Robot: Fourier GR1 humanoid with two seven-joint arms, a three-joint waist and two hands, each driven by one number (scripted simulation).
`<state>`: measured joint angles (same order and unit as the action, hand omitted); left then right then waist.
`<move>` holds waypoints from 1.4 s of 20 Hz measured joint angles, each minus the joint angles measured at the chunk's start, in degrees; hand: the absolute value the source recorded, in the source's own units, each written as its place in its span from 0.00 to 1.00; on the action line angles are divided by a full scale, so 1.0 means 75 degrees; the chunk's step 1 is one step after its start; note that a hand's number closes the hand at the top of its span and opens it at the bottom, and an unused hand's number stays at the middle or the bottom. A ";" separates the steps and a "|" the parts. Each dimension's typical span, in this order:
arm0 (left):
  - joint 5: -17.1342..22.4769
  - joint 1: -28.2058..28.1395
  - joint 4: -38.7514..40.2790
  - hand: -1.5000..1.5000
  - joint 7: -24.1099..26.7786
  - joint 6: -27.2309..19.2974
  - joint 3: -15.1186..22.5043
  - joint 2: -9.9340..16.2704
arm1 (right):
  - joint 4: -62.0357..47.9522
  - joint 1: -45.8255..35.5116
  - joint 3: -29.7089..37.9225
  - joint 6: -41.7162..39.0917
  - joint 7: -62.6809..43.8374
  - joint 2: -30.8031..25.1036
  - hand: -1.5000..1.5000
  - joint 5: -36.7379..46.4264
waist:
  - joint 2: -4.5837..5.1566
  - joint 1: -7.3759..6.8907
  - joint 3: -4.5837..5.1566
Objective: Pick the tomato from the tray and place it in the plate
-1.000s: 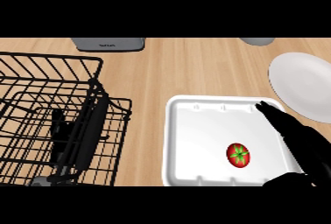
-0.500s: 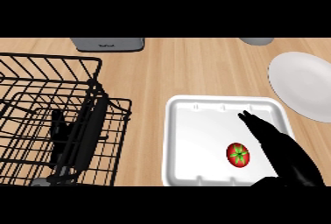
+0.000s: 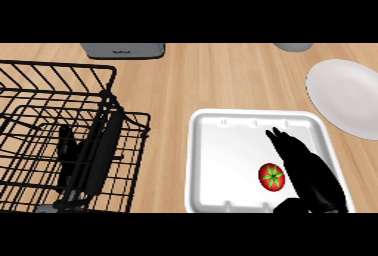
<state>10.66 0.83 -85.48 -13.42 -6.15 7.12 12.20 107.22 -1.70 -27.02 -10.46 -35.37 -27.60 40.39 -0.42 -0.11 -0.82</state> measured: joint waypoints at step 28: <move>0.0018 0.0160 -0.0085 0.50 -0.0114 0.0235 -0.0055 -0.0155 | -0.3051 -0.1629 0.1550 0.0727 -0.0797 0.1487 1.00 0.1436 | 0.0167 -0.0268 0.0023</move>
<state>10.80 2.03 -86.11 -14.28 -4.38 6.70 11.04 84.34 -13.92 -15.40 -5.01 -41.35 -16.45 51.16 0.83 -2.13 -0.65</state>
